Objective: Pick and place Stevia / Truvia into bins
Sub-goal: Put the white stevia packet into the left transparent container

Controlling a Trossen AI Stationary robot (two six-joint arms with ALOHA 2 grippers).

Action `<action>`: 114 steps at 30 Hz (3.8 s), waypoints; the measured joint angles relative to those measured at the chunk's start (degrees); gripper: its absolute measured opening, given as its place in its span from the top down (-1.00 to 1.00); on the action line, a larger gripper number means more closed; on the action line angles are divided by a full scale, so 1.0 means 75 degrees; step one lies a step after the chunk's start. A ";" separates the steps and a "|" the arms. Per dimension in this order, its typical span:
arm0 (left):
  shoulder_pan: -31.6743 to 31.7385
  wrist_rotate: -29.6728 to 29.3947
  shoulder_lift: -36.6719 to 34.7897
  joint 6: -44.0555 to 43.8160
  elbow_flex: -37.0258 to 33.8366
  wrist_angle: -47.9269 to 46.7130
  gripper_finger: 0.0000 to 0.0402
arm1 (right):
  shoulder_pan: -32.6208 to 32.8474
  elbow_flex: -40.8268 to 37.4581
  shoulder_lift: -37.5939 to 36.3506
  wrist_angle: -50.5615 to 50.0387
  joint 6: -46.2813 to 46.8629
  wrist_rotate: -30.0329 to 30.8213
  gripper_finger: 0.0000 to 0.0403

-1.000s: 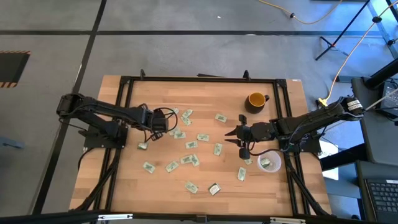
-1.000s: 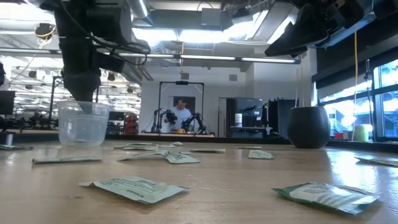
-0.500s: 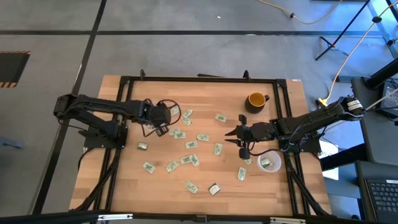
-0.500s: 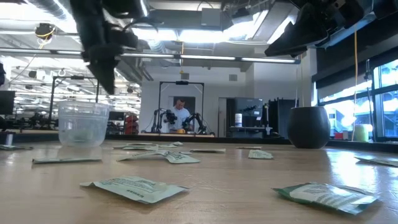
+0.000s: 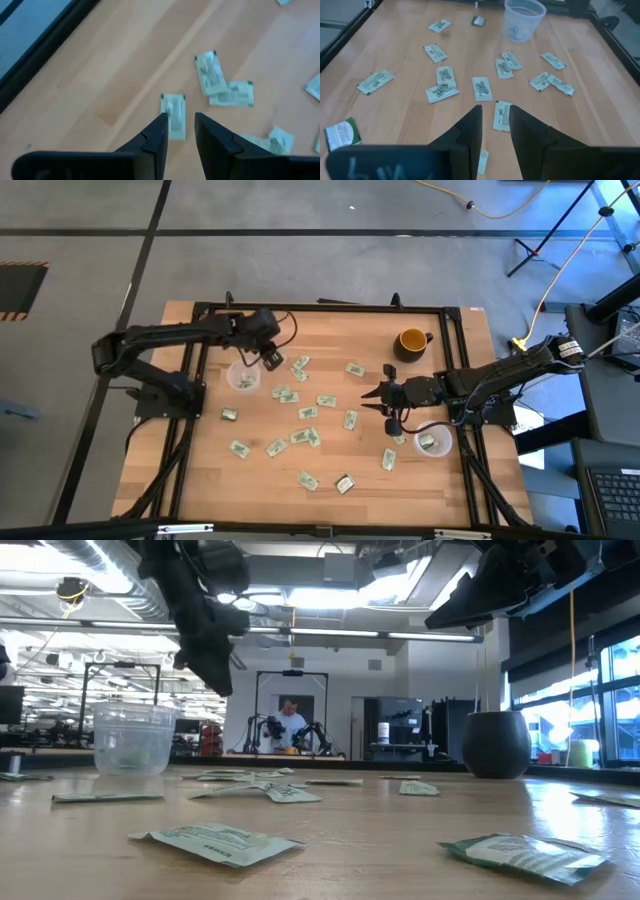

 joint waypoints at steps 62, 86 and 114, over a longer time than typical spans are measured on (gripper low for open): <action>-0.0289 0.1010 -0.0324 0.0514 -0.0015 -0.0250 0.98 | 0.0002 0.0000 0.0000 -0.0017 0.0046 0.0000 0.50; -0.2108 0.0107 -0.1750 -0.1874 -0.1345 -0.2334 0.84 | 0.0000 0.0000 0.0003 0.0055 0.0055 0.0000 0.50; -0.3780 0.0984 -0.1969 -0.0655 -0.0530 -0.0873 0.77 | 0.0001 0.0000 0.0003 0.0041 0.0057 0.0000 0.50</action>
